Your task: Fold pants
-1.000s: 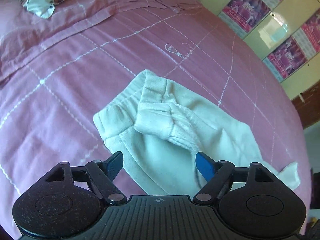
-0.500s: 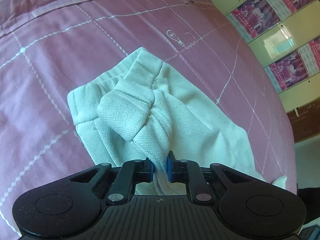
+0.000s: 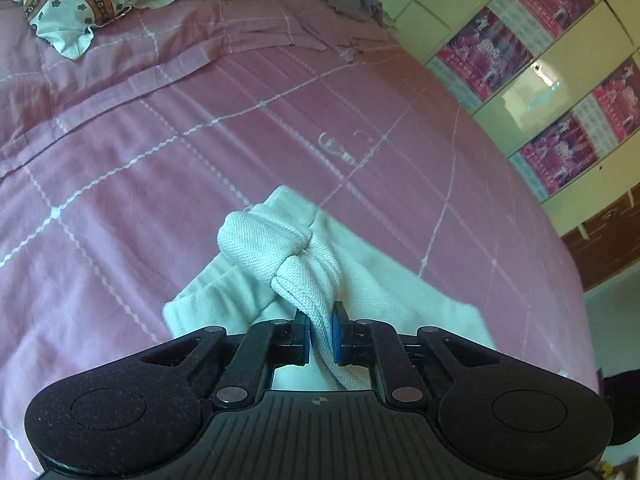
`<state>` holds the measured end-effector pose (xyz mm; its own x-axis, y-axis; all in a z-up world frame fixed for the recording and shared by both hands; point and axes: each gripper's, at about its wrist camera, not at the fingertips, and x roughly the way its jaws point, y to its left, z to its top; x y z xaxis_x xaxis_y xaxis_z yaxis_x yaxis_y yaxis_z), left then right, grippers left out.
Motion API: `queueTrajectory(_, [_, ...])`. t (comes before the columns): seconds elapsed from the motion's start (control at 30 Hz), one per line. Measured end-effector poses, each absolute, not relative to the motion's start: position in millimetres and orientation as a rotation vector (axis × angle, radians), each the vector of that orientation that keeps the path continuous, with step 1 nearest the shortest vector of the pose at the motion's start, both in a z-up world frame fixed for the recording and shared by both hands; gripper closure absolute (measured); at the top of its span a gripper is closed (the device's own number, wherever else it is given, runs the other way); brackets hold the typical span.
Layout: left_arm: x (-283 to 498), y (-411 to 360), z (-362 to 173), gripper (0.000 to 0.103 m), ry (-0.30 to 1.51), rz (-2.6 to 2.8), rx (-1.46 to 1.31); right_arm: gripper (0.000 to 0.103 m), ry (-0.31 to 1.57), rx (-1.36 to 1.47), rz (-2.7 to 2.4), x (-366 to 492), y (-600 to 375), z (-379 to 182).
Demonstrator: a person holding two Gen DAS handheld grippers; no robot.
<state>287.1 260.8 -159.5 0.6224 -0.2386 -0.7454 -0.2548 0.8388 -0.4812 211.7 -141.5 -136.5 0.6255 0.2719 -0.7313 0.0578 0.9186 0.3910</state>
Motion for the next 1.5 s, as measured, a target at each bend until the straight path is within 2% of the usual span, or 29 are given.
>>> queueTrajectory(0.1, [278,261,-210,0.092,1.02,0.075,-0.587,0.096,0.962,0.315,0.124,206,-126,-170])
queueTrajectory(0.2, [270,258,-216,0.092,0.99,0.089,-0.607,0.095,1.036,0.27,0.086,210,-118,-206])
queueTrajectory(0.3, [263,251,-200,0.092,0.991,0.11,-0.6,0.083,1.026,0.267,0.111,207,-114,-198])
queueTrajectory(0.37, [252,238,-184,0.092,0.959,0.09,-0.526,0.08,1.015,0.293,0.132,202,-122,-186])
queueTrajectory(0.5, [235,200,-167,0.088,0.933,0.012,-0.422,0.063,0.982,0.341,0.068,196,-161,-166])
queueTrajectory(0.67, [235,145,-173,0.088,0.966,-0.065,-0.366,0.061,0.988,0.389,-0.032,210,-199,-160])
queueTrajectory(0.8, [237,118,-188,0.088,0.991,-0.05,-0.304,0.053,1.005,0.406,-0.072,235,-206,-159])
queueTrajectory(1.07, [227,120,-199,0.088,0.98,-0.058,-0.333,0.053,1.16,0.302,-0.289,291,-201,-183])
queueTrajectory(1.1, [226,121,-199,0.088,0.979,-0.061,-0.342,0.055,1.181,0.311,-0.292,291,-203,-187])
queueTrajectory(1.17, [227,121,-201,0.088,0.972,-0.072,-0.335,0.065,1.177,0.343,-0.295,286,-210,-189])
queueTrajectory(1.2, [226,120,-202,0.088,0.969,-0.077,-0.329,0.096,1.171,0.363,-0.293,282,-214,-188])
queueTrajectory(1.23, [225,120,-202,0.088,0.965,-0.081,-0.324,0.1,1.167,0.385,-0.281,277,-218,-186])
queueTrajectory(1.33, [224,120,-202,0.088,0.957,-0.088,-0.323,0.099,1.132,0.388,-0.247,262,-223,-173])
queueTrajectory(1.37, [225,122,-203,0.088,0.956,-0.089,-0.328,0.095,1.122,0.388,-0.243,260,-223,-170])
queueTrajectory(1.4, [225,122,-203,0.088,0.955,-0.089,-0.333,0.084,1.11,0.395,-0.243,261,-223,-167])
queueTrajectory(1.47, [224,124,-204,0.088,0.954,-0.086,-0.349,0.09,1.092,0.368,-0.26,269,-221,-163])
queueTrajectory(1.5, [224,123,-203,0.088,0.954,-0.084,-0.353,0.084,1.095,0.348,-0.279,276,-220,-161])
